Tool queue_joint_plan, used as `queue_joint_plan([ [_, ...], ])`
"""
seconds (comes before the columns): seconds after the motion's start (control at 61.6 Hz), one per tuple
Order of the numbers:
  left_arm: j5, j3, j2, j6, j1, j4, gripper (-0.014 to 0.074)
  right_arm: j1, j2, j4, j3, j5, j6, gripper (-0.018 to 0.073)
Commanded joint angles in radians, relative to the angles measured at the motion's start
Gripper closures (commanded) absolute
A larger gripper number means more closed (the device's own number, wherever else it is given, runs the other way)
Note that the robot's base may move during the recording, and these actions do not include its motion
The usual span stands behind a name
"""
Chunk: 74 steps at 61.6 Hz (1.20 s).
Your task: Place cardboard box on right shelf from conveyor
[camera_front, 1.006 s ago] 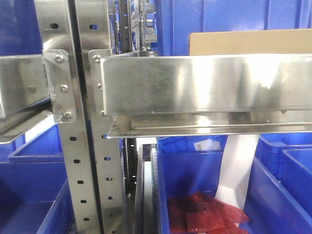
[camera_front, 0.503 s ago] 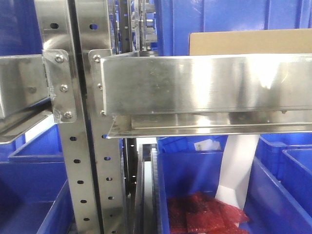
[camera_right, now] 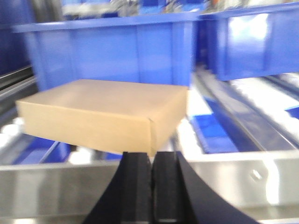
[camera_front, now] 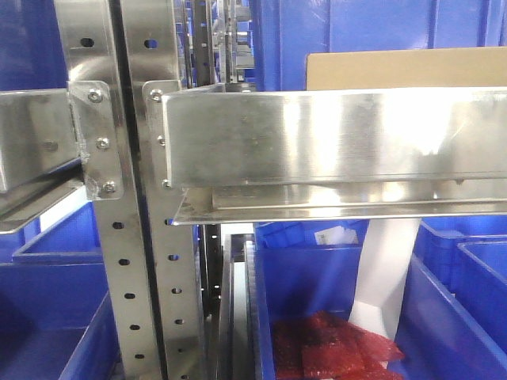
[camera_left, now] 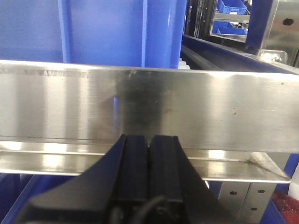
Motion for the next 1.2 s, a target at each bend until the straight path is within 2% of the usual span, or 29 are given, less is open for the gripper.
queue_joint_plan([
  [0.0, -0.087, 0.010, -0.015, 0.000, 0.002, -0.006, 0.0713, -0.020, -0.067, -0.006, 0.058, -0.150, -0.010, 0.0501],
  [0.276, -0.087, 0.010, -0.015, 0.000, 0.002, -0.006, 0.0712, -0.020, -0.232, -0.005, 0.292, -0.281, -0.010, 0.0501],
  [0.325, -0.087, 0.010, -0.015, 0.000, 0.002, -0.006, 0.0713, -0.020, -0.229, -0.005, 0.286, -0.244, -0.010, 0.0501],
  [1.185, -0.087, 0.010, -0.015, 0.000, 0.002, -0.006, 0.0713, -0.020, -0.230, -0.006, 0.286, -0.248, -0.010, 0.0501],
])
